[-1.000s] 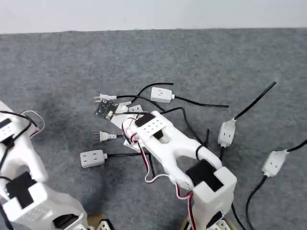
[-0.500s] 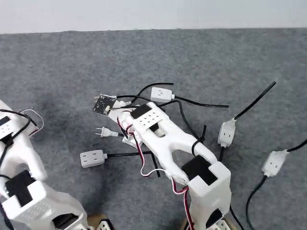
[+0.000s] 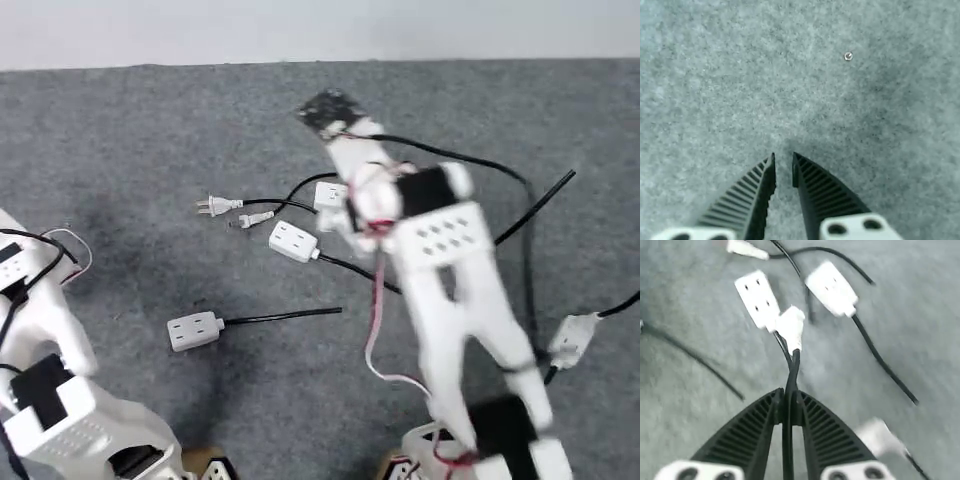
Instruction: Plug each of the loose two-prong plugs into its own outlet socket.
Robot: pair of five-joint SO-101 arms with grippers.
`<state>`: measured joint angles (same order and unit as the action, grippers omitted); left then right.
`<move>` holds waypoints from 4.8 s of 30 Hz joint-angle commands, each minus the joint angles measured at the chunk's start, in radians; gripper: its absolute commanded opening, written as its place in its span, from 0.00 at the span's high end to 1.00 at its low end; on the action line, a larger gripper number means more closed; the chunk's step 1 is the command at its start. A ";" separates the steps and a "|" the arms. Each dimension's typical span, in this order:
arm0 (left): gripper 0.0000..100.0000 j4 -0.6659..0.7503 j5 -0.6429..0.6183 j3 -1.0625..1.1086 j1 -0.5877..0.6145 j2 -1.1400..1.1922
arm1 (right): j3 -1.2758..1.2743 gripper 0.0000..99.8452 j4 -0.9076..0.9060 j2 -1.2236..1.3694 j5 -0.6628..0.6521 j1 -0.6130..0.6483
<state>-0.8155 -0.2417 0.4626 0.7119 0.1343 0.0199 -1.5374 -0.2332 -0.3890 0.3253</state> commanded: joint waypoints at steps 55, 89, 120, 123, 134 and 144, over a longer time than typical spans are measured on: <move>0.94 -0.003 -0.002 -0.044 -0.014 -0.002 | 0.075 0.99 -0.157 0.441 -0.402 -0.374; 0.94 0.000 0.037 -0.036 -0.029 -0.002 | -0.542 0.86 -0.093 -0.105 -0.586 -0.605; 0.94 0.000 0.038 -0.035 -0.029 -0.002 | -0.937 0.97 0.377 0.031 -0.698 -0.745; 0.94 0.000 0.038 -0.035 -0.031 -0.002 | -0.864 0.99 0.311 0.013 -0.698 -0.786; 0.94 0.000 0.038 -0.035 -0.031 -0.002 | -0.614 0.99 0.154 -0.099 -1.490 -0.792; 0.94 0.000 0.038 -0.035 -0.029 -0.002 | -0.647 0.90 0.070 -0.099 -1.903 -0.621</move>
<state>-0.8155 -0.2110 0.4626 0.6905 0.1404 -0.6552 -1.5037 -0.2946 -2.3468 -0.3514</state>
